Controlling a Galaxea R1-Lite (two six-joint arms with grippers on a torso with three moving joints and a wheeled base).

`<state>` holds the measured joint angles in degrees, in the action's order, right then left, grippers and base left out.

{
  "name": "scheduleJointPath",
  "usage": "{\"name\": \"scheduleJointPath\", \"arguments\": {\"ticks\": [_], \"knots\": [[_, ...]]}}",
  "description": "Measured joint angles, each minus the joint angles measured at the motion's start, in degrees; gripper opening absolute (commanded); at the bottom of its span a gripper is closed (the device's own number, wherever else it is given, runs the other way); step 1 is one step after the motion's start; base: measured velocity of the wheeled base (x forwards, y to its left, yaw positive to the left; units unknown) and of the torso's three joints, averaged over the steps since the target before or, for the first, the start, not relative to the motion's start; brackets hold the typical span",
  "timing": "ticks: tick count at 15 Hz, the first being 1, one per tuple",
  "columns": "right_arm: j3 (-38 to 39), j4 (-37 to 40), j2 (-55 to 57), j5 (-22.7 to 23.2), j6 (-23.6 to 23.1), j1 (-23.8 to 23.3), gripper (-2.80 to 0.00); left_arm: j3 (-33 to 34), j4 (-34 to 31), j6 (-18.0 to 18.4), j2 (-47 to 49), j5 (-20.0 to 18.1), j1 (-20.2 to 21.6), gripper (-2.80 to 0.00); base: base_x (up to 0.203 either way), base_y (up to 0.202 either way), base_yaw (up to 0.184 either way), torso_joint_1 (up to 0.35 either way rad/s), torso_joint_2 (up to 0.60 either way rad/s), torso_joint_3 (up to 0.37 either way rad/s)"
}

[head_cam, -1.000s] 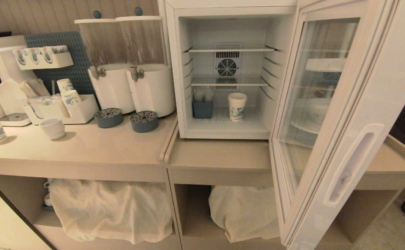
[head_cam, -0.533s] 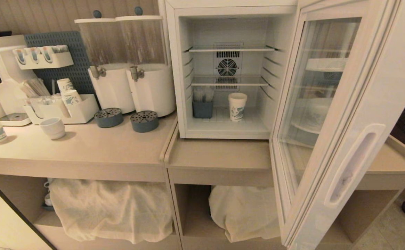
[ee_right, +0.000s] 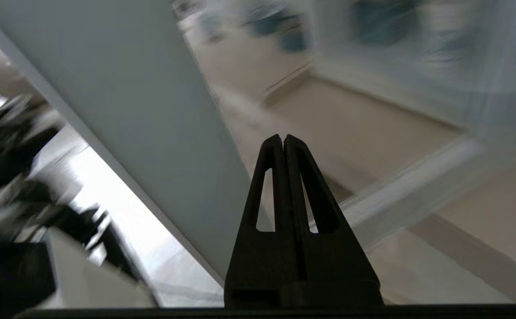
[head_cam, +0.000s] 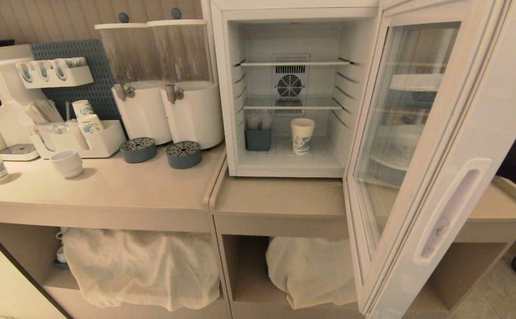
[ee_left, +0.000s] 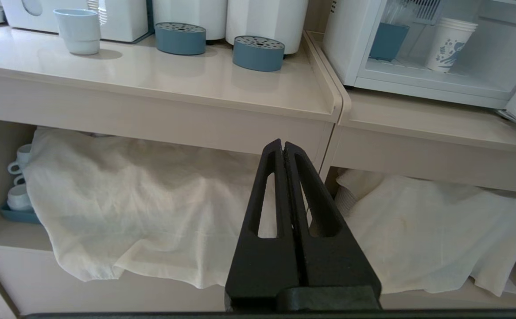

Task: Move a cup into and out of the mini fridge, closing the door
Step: Close the freezer door

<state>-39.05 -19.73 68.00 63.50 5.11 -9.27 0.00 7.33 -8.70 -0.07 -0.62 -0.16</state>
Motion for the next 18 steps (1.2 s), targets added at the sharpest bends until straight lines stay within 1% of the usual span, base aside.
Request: {"name": "scheduleJointPath", "arguments": {"ticks": [1, 2, 3, 6, 7, 10, 13, 15, 18], "knots": [[-0.35, -0.84, 2.39, 1.10, -1.38, 1.53, -2.80, 0.00, 0.00, 0.00, 0.00, 0.00, 0.00, -2.80, 0.000, 0.000, 0.000, 0.000, 0.00, 0.000], [-0.89, -1.39, 4.42, 0.51, -2.15, 3.23, -2.80, 0.00, 0.00, 0.00, 0.00, 0.02, 0.00, -2.80, 0.000, 0.000, 0.000, 0.000, 0.00, 0.000], [-1.35, -1.48, 6.05, -1.84, -2.52, 5.66, -2.80, 0.00, 0.00, 0.00, 0.00, 0.00, -0.02, -2.80, 0.000, 0.000, 0.000, 0.000, 0.00, 0.000], [-3.64, -3.25, 12.49, -14.28, -2.38, 15.30, -2.80, 0.00, 0.00, 0.00, 0.00, -0.01, -0.02, -2.80, 0.000, 0.000, 0.000, 0.000, 0.00, 0.000], [-4.90, -4.07, 14.77, -18.17, -1.74, 17.75, -2.80, 0.00, -0.02, -0.09, 0.00, 0.03, 0.02, -2.80, 0.000, 0.000, 0.000, 0.000, 0.00, 0.000], [-11.98, -5.47, 21.40, -29.24, 2.63, 23.73, -2.80, 0.00, 0.00, -0.20, 0.00, 0.02, 0.02, -2.80, 0.000, 0.000, 0.000, 0.000, 0.00, 0.000], [-23.50, -5.07, 28.58, -40.51, 6.61, 28.03, -2.80, 0.00, 0.00, -0.46, 0.00, 0.10, -0.01, -2.80, 0.000, 0.000, 0.000, 0.000, 0.00, 0.000], [-35.07, -2.57, 34.47, -47.26, 9.07, 30.07, -2.80, 0.00, -0.02, -0.46, 0.00, 0.10, -0.02, -2.80, 0.000, 0.000, 0.000, 0.000, 0.00, 0.000], [-54.39, 3.09, 46.42, -56.64, 10.79, 32.59, -2.80, 0.00, 0.02, -0.55, 0.00, 0.10, -0.05, -2.80, 0.000, 0.000, 0.000, 0.000, 0.00, 0.000]]}}
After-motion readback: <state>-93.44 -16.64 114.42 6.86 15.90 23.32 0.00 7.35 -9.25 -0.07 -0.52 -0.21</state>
